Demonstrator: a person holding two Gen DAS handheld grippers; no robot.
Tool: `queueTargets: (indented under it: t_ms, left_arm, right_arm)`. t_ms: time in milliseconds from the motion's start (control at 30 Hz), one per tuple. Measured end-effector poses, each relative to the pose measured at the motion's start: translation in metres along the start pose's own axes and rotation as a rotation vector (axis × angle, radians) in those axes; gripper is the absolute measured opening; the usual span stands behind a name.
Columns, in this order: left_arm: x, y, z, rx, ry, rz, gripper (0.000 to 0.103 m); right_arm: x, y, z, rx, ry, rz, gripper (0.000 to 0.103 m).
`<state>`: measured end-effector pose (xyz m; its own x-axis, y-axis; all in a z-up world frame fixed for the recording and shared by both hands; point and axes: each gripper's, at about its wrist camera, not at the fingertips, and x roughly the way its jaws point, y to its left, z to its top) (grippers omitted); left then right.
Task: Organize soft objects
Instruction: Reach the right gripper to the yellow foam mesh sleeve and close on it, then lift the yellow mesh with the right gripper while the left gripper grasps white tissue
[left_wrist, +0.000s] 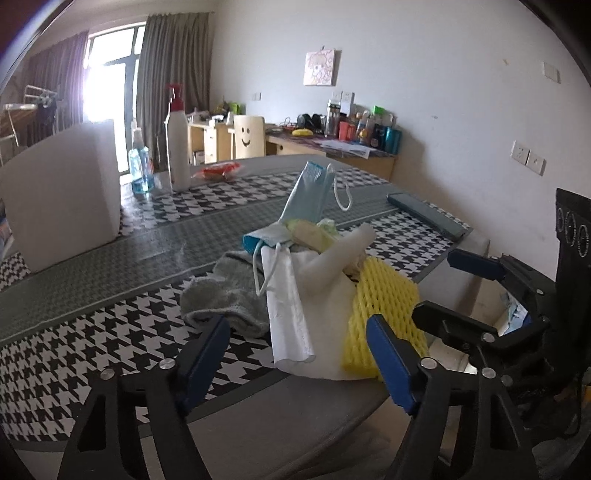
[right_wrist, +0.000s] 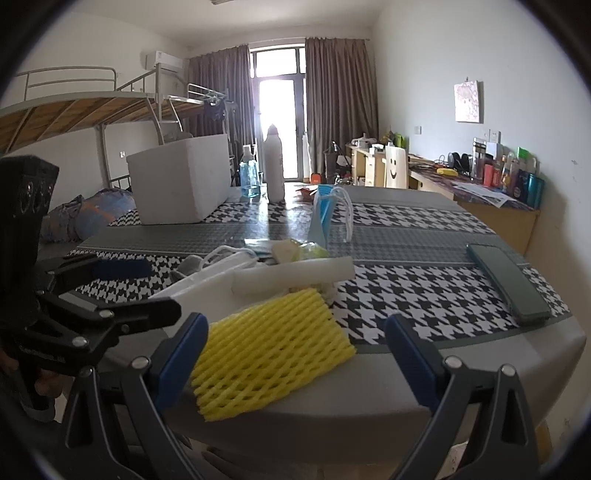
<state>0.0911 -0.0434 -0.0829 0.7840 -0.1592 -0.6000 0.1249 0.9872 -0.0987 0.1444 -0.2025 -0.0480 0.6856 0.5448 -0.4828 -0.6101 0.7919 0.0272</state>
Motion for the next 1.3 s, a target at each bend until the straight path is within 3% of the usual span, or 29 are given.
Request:
queueTargets:
  t_ms: [333,567,967,1167,1300]
  left_arm:
    - [0.018,0.006,-0.003,-0.038,0.079,0.006,0.046]
    - [0.023,0.005,-0.003,-0.035,0.101,-0.005,0.020]
    - [0.027,0.001,-0.004,-0.022,0.114,-0.017,0.018]
    - [0.029,-0.002,-0.006,-0.009,0.107,-0.011,0.018]
    - [0.029,-0.003,-0.005,-0.004,0.102,-0.016,0.017]
  right_arm:
    - [0.004,-0.005,-0.004,0.003,0.016,0.001,0.098]
    - [0.013,0.001,-0.009,-0.016,0.049,0.019,0.098]
    - [0.028,0.005,-0.015,-0.009,0.121,0.024,0.097]
    - [0.029,0.001,-0.015,0.022,0.139,0.074,0.071]
    - [0.026,0.001,-0.014,0.034,0.148,0.112,0.043]
